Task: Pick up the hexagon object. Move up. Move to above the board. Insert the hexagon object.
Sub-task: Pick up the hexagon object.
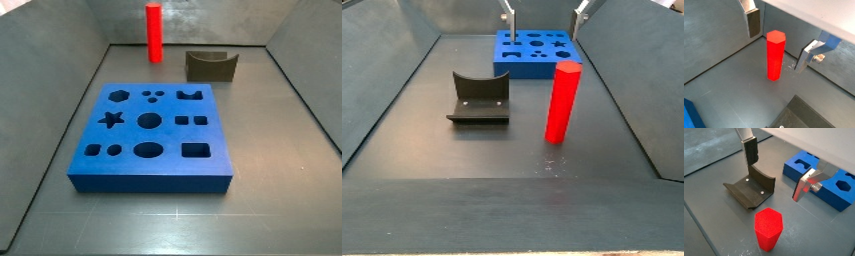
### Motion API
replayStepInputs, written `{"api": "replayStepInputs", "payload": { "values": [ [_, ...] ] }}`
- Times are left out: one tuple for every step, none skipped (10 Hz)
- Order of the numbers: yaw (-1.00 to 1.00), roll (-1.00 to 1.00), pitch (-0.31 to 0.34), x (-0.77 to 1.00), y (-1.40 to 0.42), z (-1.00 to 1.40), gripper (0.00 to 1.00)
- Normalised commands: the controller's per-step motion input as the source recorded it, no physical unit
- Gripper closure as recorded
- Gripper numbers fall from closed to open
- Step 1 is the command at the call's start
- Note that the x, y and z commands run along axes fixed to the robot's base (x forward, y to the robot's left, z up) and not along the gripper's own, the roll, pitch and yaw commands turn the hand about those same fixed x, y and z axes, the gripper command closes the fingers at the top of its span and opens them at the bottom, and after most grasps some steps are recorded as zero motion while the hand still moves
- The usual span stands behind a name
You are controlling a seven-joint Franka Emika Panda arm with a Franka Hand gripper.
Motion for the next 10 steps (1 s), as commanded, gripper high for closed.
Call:
{"api": "replayStepInputs", "payload": {
  "values": [
    [0.0,-0.08,0.063,0.0,0.66,-0.09,0.0],
    [0.0,-0.16,0.079,0.0,0.8,0.0,0.0],
    [0.0,-0.17,0.107,0.04,0.89,0.0,0.0],
    [0.0,0.0,0.011,0.0,0.08,0.0,0.0],
    [0.0,0.0,0.0,0.0,-0.03,-0.02,0.0],
    [0.0,0.13,-0.097,0.0,0.0,-0.77,0.0],
    [0.0,0.11,-0.089,0.0,0.0,-1.0,0.0],
    [0.0,0.07,-0.111,0.0,0.04,-0.99,0.0],
    [0.0,0.0,-0.124,0.0,0.13,-0.74,0.0],
    [-0.02,0.0,0.0,0.0,0.0,0.0,0.0]
  ]
}}
